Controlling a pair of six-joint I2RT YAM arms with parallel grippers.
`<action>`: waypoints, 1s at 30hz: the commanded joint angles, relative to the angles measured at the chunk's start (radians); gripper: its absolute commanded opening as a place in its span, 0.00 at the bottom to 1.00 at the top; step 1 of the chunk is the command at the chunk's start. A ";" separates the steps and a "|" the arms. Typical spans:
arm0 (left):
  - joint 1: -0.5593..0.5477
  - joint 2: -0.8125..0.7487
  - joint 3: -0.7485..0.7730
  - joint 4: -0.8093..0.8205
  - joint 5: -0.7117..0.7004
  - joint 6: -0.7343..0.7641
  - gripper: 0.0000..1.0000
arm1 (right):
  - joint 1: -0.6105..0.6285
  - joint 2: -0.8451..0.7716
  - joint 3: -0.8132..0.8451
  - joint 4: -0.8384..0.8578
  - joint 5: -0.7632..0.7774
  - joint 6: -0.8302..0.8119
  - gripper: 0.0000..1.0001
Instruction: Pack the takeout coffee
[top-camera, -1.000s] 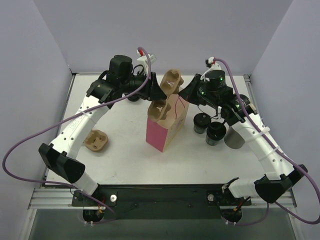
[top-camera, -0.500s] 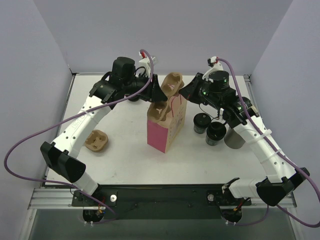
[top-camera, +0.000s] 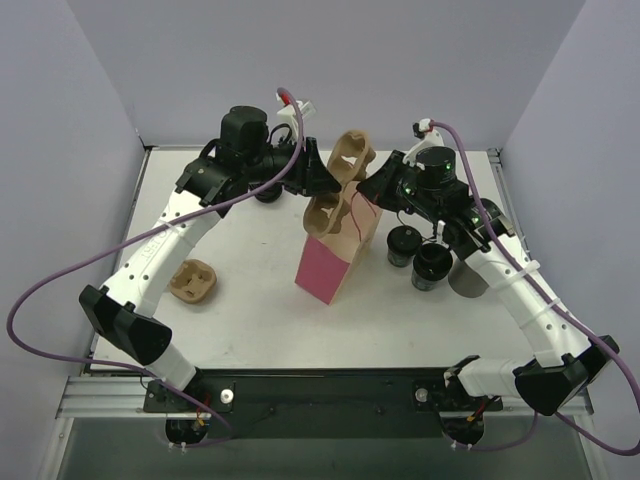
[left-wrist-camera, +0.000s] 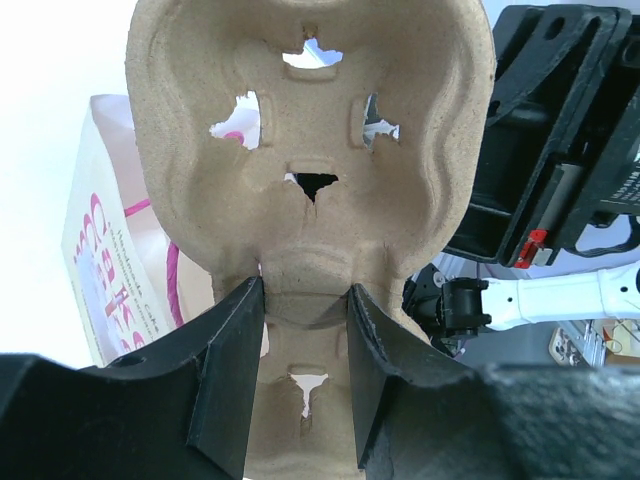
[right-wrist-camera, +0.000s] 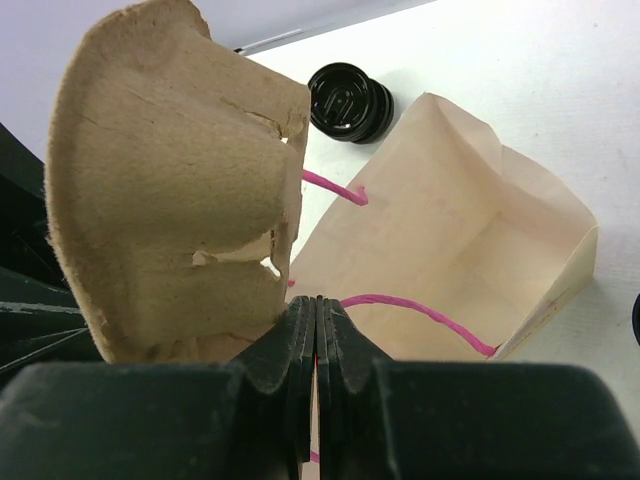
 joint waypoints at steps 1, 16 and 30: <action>-0.005 -0.011 -0.007 0.120 0.058 -0.035 0.25 | -0.006 -0.045 -0.010 0.059 -0.006 -0.010 0.00; -0.004 -0.011 0.010 0.112 0.041 -0.039 0.25 | -0.013 -0.100 -0.089 0.133 -0.035 -0.009 0.00; -0.008 -0.005 -0.047 0.100 0.035 -0.021 0.24 | -0.044 -0.145 -0.093 0.130 -0.064 0.039 0.17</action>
